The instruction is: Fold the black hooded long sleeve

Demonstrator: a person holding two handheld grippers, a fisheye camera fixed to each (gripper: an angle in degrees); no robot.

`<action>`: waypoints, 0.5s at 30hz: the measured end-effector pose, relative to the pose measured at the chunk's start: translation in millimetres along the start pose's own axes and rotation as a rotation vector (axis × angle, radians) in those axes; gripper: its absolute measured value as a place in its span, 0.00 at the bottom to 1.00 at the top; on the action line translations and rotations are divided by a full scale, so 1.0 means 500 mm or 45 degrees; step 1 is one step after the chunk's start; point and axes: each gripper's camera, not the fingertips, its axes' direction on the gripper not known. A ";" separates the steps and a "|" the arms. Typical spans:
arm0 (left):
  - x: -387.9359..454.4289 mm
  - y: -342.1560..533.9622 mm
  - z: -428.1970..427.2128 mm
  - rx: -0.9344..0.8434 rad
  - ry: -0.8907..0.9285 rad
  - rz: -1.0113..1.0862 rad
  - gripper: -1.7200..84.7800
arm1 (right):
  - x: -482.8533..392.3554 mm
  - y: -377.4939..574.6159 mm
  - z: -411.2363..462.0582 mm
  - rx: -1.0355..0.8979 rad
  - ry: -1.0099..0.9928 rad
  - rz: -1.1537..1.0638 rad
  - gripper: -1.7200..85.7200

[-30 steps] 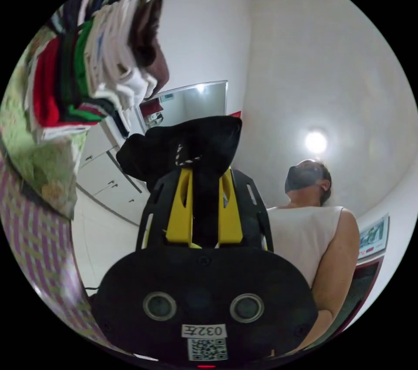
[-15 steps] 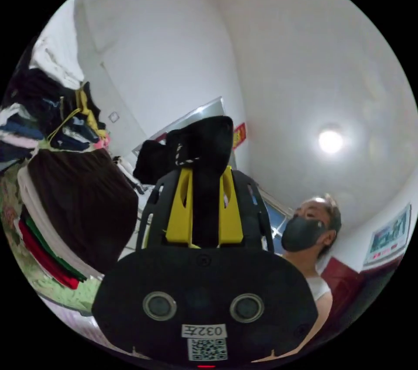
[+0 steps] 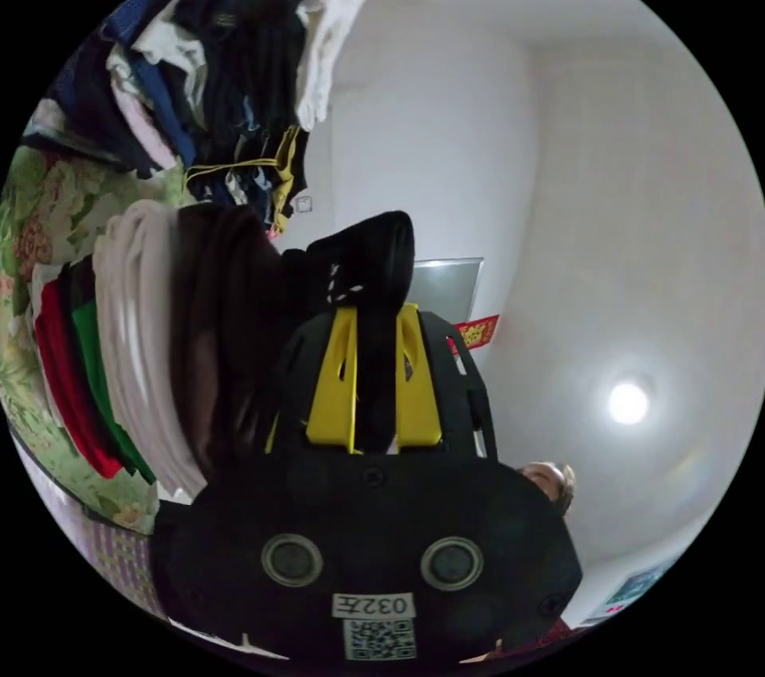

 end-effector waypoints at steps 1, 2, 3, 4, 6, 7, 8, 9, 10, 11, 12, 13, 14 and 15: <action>0.046 0.004 0.012 -0.011 -0.035 0.051 0.06 | -0.017 -0.003 0.000 -0.010 -0.014 -0.027 0.09; 0.088 0.009 0.018 -0.021 -0.092 0.099 0.06 | -0.033 0.000 -0.001 -0.011 -0.030 -0.058 0.09; 0.104 0.012 0.019 -0.021 -0.124 0.116 0.06 | -0.038 0.003 -0.003 -0.006 -0.034 -0.069 0.09; 0.123 0.016 0.020 -0.014 -0.196 0.131 0.06 | -0.036 0.012 -0.009 0.017 -0.024 -0.062 0.10; 0.110 0.016 0.022 -0.016 -0.312 0.075 0.06 | -0.004 0.023 -0.019 0.038 0.020 -0.001 0.10; 0.084 0.016 0.022 -0.020 -0.402 0.010 0.07 | 0.035 0.030 -0.025 0.052 0.029 0.071 0.10; 0.055 0.020 0.030 -0.040 -0.411 -0.010 0.09 | 0.080 0.038 -0.032 0.078 -0.067 0.153 0.09; 0.043 0.024 0.033 -0.039 -0.350 -0.009 0.09 | 0.098 0.041 -0.033 0.087 -0.128 0.184 0.09; 0.030 0.036 0.039 -0.019 -0.235 -0.040 0.09 | 0.117 0.042 -0.030 0.090 -0.202 0.209 0.09; 0.045 0.047 0.049 -0.010 -0.205 0.000 0.08 | 0.115 0.040 -0.028 0.087 -0.215 0.195 0.10; 0.059 0.052 0.054 -0.015 -0.227 0.031 0.08 | 0.109 0.038 -0.027 0.078 -0.211 0.180 0.10; 0.094 0.063 0.061 -0.016 -0.276 0.089 0.09 | 0.094 0.036 -0.026 0.065 -0.209 0.161 0.10; 0.136 0.079 0.059 0.014 -0.320 0.149 0.09 | 0.079 0.040 -0.035 0.086 -0.212 0.149 0.10; 0.162 0.090 0.056 0.040 -0.352 0.198 0.08 | 0.071 0.045 -0.043 0.113 -0.211 0.137 0.10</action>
